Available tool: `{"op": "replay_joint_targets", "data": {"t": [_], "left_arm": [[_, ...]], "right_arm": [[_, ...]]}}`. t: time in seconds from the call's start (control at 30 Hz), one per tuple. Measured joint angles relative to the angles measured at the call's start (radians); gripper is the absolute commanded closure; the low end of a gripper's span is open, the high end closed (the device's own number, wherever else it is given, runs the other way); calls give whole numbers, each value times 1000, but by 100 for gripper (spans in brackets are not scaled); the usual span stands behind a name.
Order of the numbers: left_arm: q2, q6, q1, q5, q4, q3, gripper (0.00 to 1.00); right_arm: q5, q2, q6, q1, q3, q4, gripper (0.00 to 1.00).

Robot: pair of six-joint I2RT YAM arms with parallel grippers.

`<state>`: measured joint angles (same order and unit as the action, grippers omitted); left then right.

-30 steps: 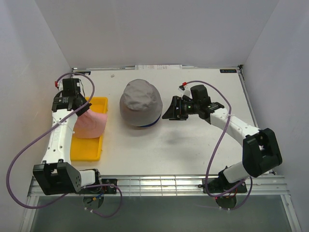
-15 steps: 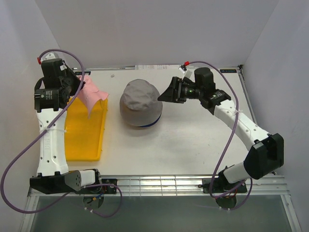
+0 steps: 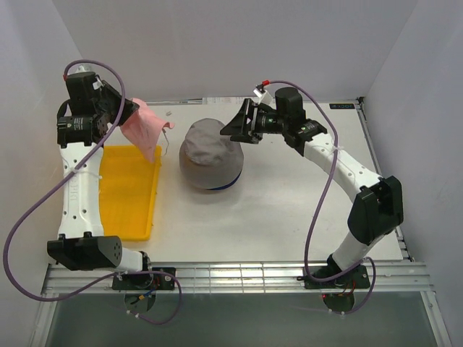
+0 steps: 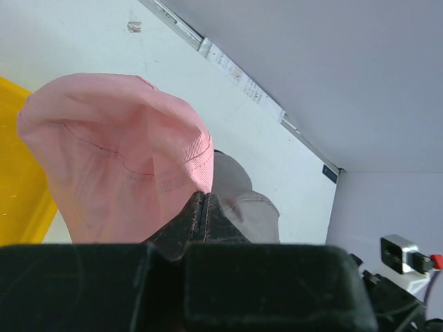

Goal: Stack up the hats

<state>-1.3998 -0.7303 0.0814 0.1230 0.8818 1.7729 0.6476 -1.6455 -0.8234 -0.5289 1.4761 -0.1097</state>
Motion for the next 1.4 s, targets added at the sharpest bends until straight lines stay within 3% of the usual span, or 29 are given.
{"op": "replay_joint_targets", "data": {"t": [0.4, 0.9, 1.4], "left_arm": [[-84, -94, -22, 76, -113, 106, 100], [-131, -140, -225, 58, -188, 136, 100], [-89, -119, -263, 110, -232, -11, 100]], "right_arm": [[6, -114, -76, -10, 162, 6, 25], [7, -148, -140, -10, 185, 9, 23], [-5, -149, -240, -10, 137, 108, 22]]}}
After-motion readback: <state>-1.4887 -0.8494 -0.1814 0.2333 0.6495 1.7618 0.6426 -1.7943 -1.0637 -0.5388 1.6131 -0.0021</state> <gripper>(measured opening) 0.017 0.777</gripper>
